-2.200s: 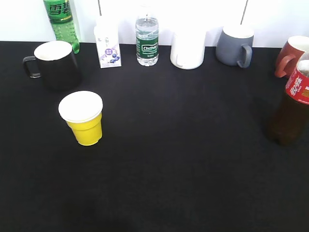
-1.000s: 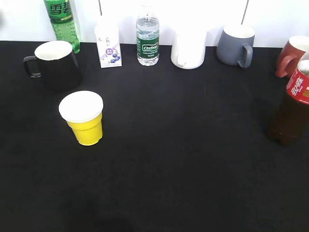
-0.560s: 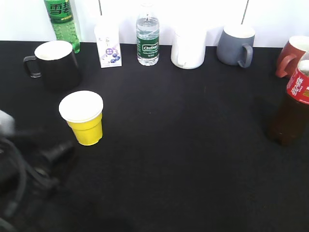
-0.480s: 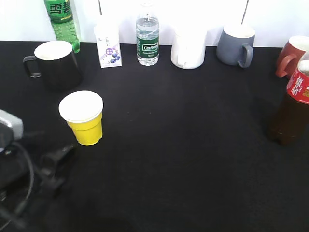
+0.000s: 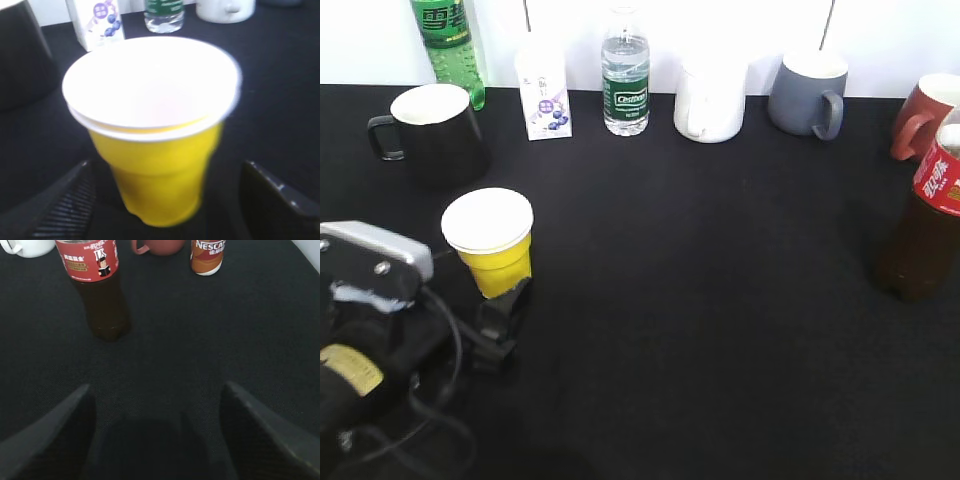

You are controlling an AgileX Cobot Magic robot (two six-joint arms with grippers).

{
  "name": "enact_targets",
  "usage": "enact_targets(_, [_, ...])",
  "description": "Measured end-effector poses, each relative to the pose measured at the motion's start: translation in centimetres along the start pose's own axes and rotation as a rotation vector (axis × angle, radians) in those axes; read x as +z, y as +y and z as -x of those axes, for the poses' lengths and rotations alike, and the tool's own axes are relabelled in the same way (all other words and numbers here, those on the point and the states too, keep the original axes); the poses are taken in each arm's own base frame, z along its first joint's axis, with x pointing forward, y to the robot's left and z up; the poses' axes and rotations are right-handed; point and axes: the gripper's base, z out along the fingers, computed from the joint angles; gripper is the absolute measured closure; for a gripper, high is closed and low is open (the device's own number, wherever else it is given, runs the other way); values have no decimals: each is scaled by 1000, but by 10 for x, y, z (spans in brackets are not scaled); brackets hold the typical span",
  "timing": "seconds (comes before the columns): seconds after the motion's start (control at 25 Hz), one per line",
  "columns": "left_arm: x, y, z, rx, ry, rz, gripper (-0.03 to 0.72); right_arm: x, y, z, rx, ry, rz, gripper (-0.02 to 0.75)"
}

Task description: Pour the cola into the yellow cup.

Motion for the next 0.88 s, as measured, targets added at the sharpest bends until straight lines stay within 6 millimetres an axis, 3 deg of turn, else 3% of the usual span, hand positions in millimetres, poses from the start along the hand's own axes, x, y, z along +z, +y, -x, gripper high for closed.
enact_targets(0.12, [12,11,4,-62,-16,35,1,0,0,0,0,0,0,154])
enact_targets(0.24, [27,7,9,-48,-35,-27,3,0,0,0,0,0,0,154])
enact_targets(0.4, [36,4,-1,-30,3,-36,21,0,0,0,0,0,0,154])
enact_targets(0.44, [36,4,-3,-27,0,-35,42,0,0,0,0,0,0,154])
enact_targets(0.56, [37,4,-6,-23,8,-34,213,0,0,0,0,0,0,154])
enact_targets(0.68, [37,3,-5,-22,5,-51,232,0,0,0,0,0,0,154])
enact_targets(0.8, [31,-10,13,-94,-58,-197,234,0,0,0,0,0,0,154])
enact_targets(0.88, [35,-23,38,-92,-111,-301,234,0,0,0,0,0,0,154])
